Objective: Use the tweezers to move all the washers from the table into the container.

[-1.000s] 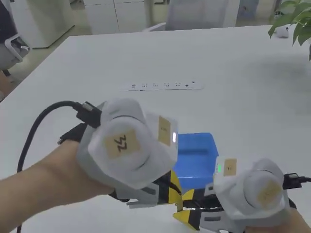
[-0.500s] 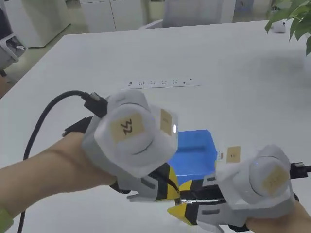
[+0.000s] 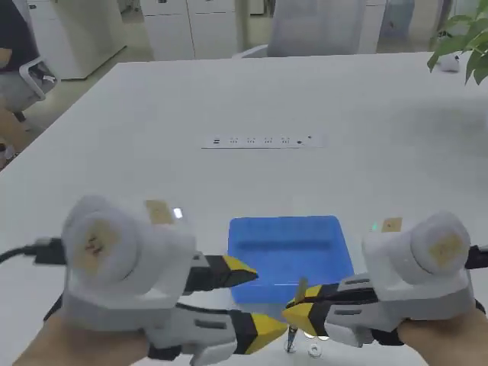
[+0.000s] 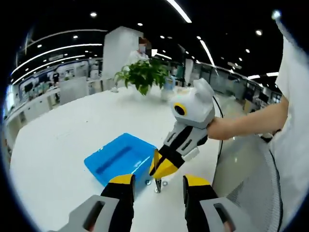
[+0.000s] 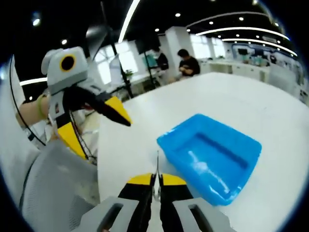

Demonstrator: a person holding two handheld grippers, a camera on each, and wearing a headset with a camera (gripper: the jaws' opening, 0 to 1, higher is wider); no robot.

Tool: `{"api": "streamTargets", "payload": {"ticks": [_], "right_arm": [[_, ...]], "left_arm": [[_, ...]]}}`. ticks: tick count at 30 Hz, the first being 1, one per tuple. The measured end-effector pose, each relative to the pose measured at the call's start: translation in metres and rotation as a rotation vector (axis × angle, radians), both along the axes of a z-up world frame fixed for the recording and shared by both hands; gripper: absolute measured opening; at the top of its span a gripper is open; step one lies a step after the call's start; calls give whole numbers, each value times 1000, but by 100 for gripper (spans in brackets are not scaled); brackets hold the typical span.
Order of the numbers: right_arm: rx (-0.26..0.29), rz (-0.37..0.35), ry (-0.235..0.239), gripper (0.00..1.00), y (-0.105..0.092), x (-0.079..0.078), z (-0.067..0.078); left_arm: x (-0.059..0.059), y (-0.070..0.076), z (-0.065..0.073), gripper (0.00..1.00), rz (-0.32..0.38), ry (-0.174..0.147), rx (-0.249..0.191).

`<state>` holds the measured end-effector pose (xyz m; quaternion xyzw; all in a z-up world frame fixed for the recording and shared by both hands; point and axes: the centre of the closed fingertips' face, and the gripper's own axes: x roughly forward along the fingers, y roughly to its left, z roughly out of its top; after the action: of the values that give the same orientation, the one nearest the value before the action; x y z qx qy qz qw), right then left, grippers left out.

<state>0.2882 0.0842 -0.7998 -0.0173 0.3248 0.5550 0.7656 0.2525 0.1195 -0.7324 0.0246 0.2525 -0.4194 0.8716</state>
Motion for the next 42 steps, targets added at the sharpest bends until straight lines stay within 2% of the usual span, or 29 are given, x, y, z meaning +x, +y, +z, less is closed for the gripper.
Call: {"api": "streamTargets", "payload": {"ticks": [3, 4, 8, 10, 11, 13, 14, 15, 16, 17, 18, 19, 20, 23, 25, 27, 29, 33, 34, 39, 41, 42], "right_arm": [[73, -41, 44, 1, -2, 2, 12], [81, -50, 46, 1, -4, 3, 15], [120, -82, -3, 1, -10, 9, 40], [139, -96, -24, 1, -12, 12, 48], [155, -119, -52, 1, -14, 18, 59], [146, -140, -99, 1, -18, 24, 67], [137, -150, -122, 1, -19, 28, 69], [138, -162, -131, 1, -21, 31, 71], [140, -172, -137, 1, -21, 34, 73], [141, -184, -144, 1, -23, 36, 74], [134, -201, -152, 1, -24, 41, 73], [121, -213, -164, 1, -26, 44, 72], [115, -222, -166, 1, -27, 47, 71], [99, -253, -179, 1, -31, 58, 67], [70, -268, -190, 1, -33, 66, 61], [47, -280, -197, 1, -35, 74, 54], [28, -286, -201, 1, -36, 80, 48], [-7, -289, -199, 1, -37, 91, 36], [-23, -284, -198, 1, -36, 93, 31], [-80, -233, -225, 1, -33, 94, 18], [-84, -230, -214, 1, -33, 94, 14], [-86, -226, -212, 1, -33, 93, 13]], "left_arm": [[-12, 14, 2, 46, 121, -32, -41], [-15, 17, 3, 51, 151, -48, -48], [-26, 26, 8, 60, 284, -94, -112], [-28, 26, 9, 62, 310, -114, -122], [-31, 26, 7, 63, 331, -131, -116], [-31, 28, 6, 66, 359, -171, -78], [-32, 28, 5, 67, 360, -184, -63], [-31, 27, 5, 68, 343, -213, -44], [-31, 25, 3, 68, 328, -224, -32], [-30, 25, 1, 68, 326, -216, -33], [-28, 24, 0, 69, 322, -210, -40], [-28, 21, 1, 69, 319, -199, -67], [-28, 18, 4, 69, 316, -205, -87], [-28, 21, 20, 71, 339, -292, -140], [-26, 24, 27, 73, 370, -308, -185], [-25, 29, 29, 74, 392, -300, -209], [-24, 34, 28, 75, 417, -296, -206], [-23, 35, 28, 74, 421, -303, -206], [-23, 35, 27, 73, 422, -300, -195], [-23, 35, 25, 73, 418, -301, -188], [-23, 36, 21, 72, 418, -281, -180], [-23, 36, 21, 72, 420, -281, -180]]}}
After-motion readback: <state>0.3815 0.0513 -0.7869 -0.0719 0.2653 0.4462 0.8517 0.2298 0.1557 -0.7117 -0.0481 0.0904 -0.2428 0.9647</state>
